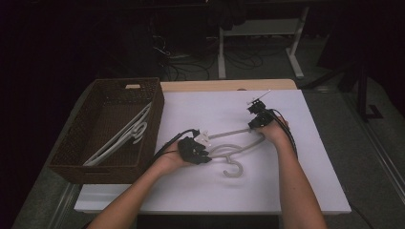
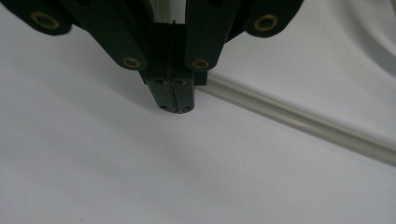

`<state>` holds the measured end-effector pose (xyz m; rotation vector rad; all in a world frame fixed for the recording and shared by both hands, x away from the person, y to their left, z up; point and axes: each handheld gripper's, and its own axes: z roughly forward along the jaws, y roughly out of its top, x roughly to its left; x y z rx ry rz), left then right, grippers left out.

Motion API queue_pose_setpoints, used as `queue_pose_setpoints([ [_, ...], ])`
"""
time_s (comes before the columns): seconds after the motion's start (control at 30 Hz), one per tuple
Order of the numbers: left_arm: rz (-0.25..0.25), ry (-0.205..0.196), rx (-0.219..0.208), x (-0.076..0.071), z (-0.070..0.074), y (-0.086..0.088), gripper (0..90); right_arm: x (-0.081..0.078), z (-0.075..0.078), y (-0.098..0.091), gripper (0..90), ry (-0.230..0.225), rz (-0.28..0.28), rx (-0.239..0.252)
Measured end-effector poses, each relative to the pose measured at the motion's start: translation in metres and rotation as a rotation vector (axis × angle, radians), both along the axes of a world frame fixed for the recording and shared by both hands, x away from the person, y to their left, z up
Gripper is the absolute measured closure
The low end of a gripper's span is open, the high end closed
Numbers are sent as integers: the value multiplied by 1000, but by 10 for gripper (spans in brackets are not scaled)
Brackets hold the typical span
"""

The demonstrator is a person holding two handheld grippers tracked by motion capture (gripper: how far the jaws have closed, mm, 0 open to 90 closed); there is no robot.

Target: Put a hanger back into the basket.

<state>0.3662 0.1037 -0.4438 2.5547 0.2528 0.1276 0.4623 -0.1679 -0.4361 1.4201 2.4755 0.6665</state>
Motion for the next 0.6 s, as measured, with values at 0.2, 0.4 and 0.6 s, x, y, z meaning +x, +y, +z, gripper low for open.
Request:
queue_pose_setpoints([
  [0.2,13,38,-11,2,0,2,813,-7,18,-7,709,-60,-2,88],
  [0.4,38,76,-65,2,5,6,815,-22,40,-21,529,-150,-10,148],
  [0.6,97,108,-104,5,13,15,816,-49,59,-34,407,-228,-5,172],
])
